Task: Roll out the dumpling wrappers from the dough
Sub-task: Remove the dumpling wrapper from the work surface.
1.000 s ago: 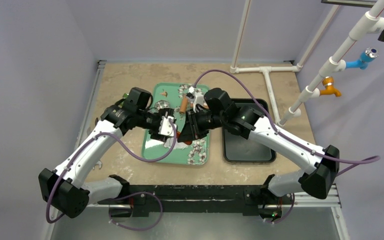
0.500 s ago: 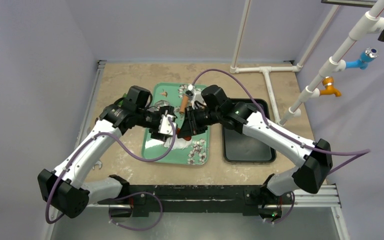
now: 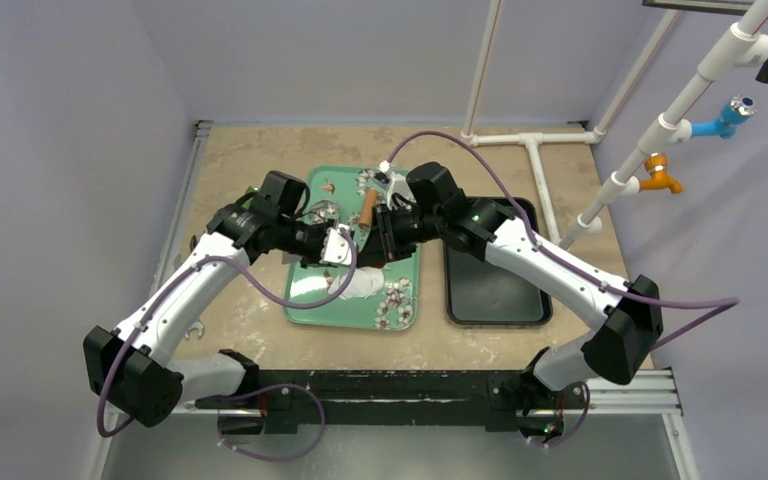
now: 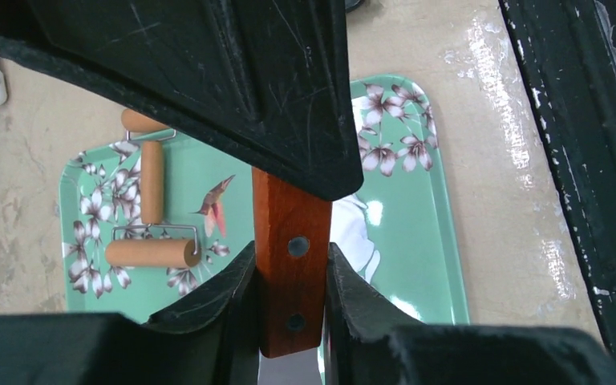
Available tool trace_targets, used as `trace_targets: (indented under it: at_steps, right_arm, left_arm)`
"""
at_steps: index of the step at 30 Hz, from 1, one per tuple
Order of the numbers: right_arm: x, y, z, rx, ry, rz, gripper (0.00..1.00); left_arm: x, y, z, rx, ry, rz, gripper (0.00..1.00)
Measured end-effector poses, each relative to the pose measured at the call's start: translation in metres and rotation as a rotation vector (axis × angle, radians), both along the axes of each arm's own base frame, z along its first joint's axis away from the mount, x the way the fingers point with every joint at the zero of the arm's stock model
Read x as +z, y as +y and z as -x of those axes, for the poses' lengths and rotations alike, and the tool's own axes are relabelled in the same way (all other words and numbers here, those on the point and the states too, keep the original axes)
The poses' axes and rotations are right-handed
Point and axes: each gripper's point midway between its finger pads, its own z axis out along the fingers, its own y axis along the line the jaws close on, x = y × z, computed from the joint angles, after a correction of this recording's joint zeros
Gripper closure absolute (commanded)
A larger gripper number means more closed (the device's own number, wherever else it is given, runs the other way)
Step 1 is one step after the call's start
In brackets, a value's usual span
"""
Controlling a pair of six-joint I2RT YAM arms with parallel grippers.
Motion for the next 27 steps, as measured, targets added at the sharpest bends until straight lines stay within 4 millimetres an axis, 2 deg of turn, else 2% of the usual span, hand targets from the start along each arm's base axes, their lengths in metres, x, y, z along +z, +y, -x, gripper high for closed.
trace_targets:
  at_steps: [1, 3, 4, 6, 7, 15, 18, 21, 24, 27]
  right_arm:
    - [0.000, 0.000, 0.000, -0.001, 0.000, 0.002, 0.88]
    - [-0.002, -0.002, -0.001, 0.000, -0.014, 0.012, 0.59]
    - [-0.002, -0.002, -0.002, 0.003, -0.028, 0.016, 0.51]
    - [-0.002, -0.003, -0.006, 0.010, -0.092, 0.024, 0.28]
    - [0.000, -0.005, -0.008, 0.008, -0.126, 0.024, 0.24]
    - [0.016, -0.047, 0.001, 0.104, -0.620, -0.023, 0.21]
    - [0.021, -0.057, 0.005, 0.169, -0.815, -0.044, 0.20]
    - [0.023, -0.056, 0.007, 0.222, -0.952, -0.075, 0.22]
    - [0.023, -0.046, 0.004, 0.268, -1.016, -0.091, 0.24]
    - [0.008, -0.034, -0.002, 0.318, -1.025, -0.079, 0.29]
  left_arm:
    - [-0.001, 0.000, 0.000, 0.005, 0.011, 0.001, 1.00]
    - [-0.002, -0.001, 0.001, 0.013, 0.031, 0.001, 1.00]
    - [-0.003, -0.001, 0.001, 0.017, 0.046, -0.001, 1.00]
    - [-0.004, -0.004, 0.003, 0.027, 0.093, 0.004, 1.00]
    - [-0.004, -0.004, 0.003, 0.034, 0.115, 0.004, 1.00]
    - [-0.006, -0.004, 0.021, 0.057, 0.284, -0.008, 1.00]
    - [-0.003, -0.003, 0.028, 0.059, 0.324, -0.009, 1.00]
    - [-0.002, -0.003, 0.032, 0.059, 0.353, -0.008, 1.00]
    - [-0.002, -0.002, 0.036, 0.060, 0.370, -0.012, 1.00]
    - [-0.002, -0.002, 0.037, 0.063, 0.383, -0.014, 1.00]
